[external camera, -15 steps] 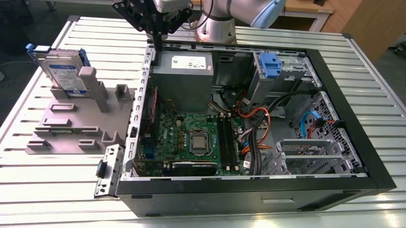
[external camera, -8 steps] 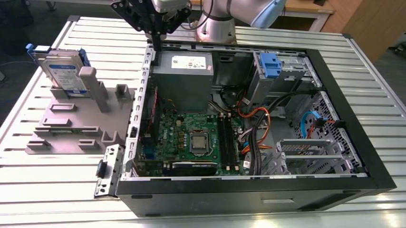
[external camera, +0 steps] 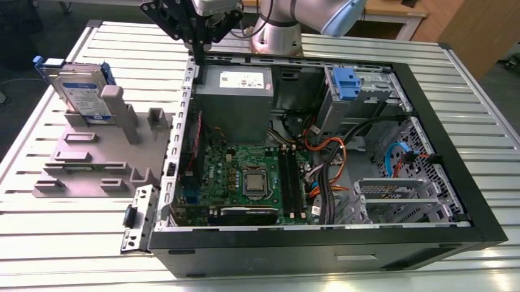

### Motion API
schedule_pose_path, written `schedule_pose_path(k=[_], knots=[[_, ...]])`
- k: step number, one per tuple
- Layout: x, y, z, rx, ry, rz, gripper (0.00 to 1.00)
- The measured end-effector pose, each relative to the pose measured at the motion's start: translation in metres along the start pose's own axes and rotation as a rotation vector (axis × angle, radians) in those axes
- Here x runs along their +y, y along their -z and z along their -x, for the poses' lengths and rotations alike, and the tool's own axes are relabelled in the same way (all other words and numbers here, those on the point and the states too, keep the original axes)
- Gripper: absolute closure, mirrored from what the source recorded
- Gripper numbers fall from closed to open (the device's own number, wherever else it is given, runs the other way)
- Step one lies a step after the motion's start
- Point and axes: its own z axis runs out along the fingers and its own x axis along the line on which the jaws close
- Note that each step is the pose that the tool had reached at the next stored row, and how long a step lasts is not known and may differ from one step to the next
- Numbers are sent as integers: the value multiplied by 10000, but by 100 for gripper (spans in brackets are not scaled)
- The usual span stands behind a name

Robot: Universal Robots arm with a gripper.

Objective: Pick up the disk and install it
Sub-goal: 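Reach for the disk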

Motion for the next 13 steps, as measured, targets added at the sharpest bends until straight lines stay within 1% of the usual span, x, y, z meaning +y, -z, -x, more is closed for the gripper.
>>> schedule_pose_path(k=[13], knots=[[-3, 1, -39, 0, 0, 0, 89]])
